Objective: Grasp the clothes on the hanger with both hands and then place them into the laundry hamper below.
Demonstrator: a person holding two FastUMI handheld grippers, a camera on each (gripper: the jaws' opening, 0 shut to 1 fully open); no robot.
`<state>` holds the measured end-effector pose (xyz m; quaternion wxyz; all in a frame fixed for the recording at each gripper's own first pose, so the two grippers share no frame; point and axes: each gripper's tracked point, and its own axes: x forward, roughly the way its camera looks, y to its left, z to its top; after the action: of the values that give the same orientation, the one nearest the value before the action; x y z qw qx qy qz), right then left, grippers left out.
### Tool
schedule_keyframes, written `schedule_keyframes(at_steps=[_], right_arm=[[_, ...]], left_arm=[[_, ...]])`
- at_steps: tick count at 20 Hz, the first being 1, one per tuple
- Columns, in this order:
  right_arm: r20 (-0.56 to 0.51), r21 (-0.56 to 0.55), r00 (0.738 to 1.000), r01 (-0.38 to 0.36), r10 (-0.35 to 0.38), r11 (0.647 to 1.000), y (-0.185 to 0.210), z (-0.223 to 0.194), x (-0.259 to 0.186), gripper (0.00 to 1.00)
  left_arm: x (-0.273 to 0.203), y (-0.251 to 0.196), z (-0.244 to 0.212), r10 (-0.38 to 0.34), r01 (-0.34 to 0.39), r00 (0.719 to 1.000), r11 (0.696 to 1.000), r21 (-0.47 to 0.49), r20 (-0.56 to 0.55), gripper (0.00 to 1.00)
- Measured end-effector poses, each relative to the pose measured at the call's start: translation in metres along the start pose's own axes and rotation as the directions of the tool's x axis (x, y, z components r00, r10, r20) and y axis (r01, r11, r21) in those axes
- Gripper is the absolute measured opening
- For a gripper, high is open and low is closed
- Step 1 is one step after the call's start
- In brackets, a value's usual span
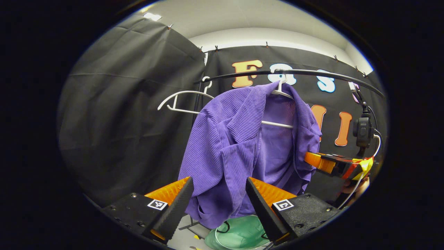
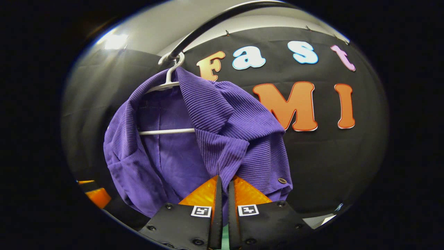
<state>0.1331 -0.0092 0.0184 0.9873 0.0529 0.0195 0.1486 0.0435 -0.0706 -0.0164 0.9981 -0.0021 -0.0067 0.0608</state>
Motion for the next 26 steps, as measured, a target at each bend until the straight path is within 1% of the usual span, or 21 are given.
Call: schedule_keyframes(at_steps=[1,2,3,5,10,11,14,18,19,20,21,22,23,25,26], right_arm=[[0.002,0.0,1.0,0.005,-0.005,1.0,-0.004,0.001,0.003,0.15],[0.005,-0.002,1.0,0.001,-0.001,1.0,-0.008,0.001,-0.003,0.14],[0.001,-0.004,1.0,-0.013,0.013,1.0,-0.005,0.003,0.001,0.08],[-0.007,0.003,0.999,-0.04,0.04,0.999,-0.004,0.002,-0.001,0.08],[-0.018,0.039,0.996,-0.091,0.091,0.995,-0.009,0.003,-0.003,0.08],[-0.02,0.041,0.995,-0.1,0.101,0.994,-0.009,0.003,-0.004,0.08],[-0.029,0.064,0.991,-0.13,0.132,0.989,-0.009,0.003,-0.004,0.08],[-0.035,0.117,0.985,-0.164,0.169,0.979,-0.011,0.003,-0.004,0.08],[-0.036,0.123,0.984,-0.169,0.175,0.978,-0.012,0.003,-0.003,0.08],[-0.038,0.126,0.983,-0.173,0.179,0.977,-0.014,0.002,-0.003,0.08],[-0.038,0.127,0.982,-0.178,0.184,0.976,-0.013,0.003,-0.003,0.08],[-0.036,0.128,0.982,-0.18,0.186,0.975,-0.013,0.003,-0.004,0.08],[-0.037,0.132,0.981,-0.182,0.188,0.974,-0.013,0.004,-0.003,0.08],[-0.047,0.155,0.978,-0.193,0.203,0.969,-0.013,0.003,0.0,0.08],[-0.049,0.169,0.976,-0.202,0.213,0.965,-0.012,0.002,0.001,0.08]], left_arm=[[0.006,-0.002,-0.001,-0.003,0.003,1.0,1.0,-0.001,0.002,0.95],[0.012,-0.004,-0.002,-0.006,0.006,1.0,1.0,-0.001,0.005,0.96],[0.019,-0.006,-0.003,-0.009,0.009,1.0,1.0,0.004,0.009,0.94],[0.032,-0.009,-0.003,-0.008,0.008,1.0,1.0,0.02,0.018,0.92],[0.062,-0.027,-0.001,-0.04,0.038,0.998,0.999,0.029,0.044,0.92],[0.067,-0.029,-0.001,-0.04,0.039,0.998,0.999,0.028,0.045,0.88],[0.078,-0.028,0.0,-0.02,0.02,0.999,1.0,0.001,0.042,0.77],[0.081,-0.007,0.002,0.072,-0.072,0.997,0.997,0.0,0.037,0.3],[0.079,-0.012,0.005,0.057,-0.057,0.997,0.998,0.0,0.042,0.18],[0.081,-0.017,0.005,0.025,-0.025,0.999,1.0,-0.008,0.044,0.06],[0.081,-0.025,0.006,-0.02,0.021,0.999,1.0,-0.019,0.047,0.02],[0.076,-0.03,0.008,-0.064,0.065,0.997,0.998,-0.022,0.047,0.02],[0.072,-0.03,0.011,-0.087,0.087,0.995,0.996,-0.008,0.045,0.01],[0.066,-0.027,0.016,-0.101,0.101,0.994,0.995,0.015,0.043,0.0],[0.063,-0.027,0.018,-0.109,0.108,0.993,0.994,0.013,0.042,0.0]])
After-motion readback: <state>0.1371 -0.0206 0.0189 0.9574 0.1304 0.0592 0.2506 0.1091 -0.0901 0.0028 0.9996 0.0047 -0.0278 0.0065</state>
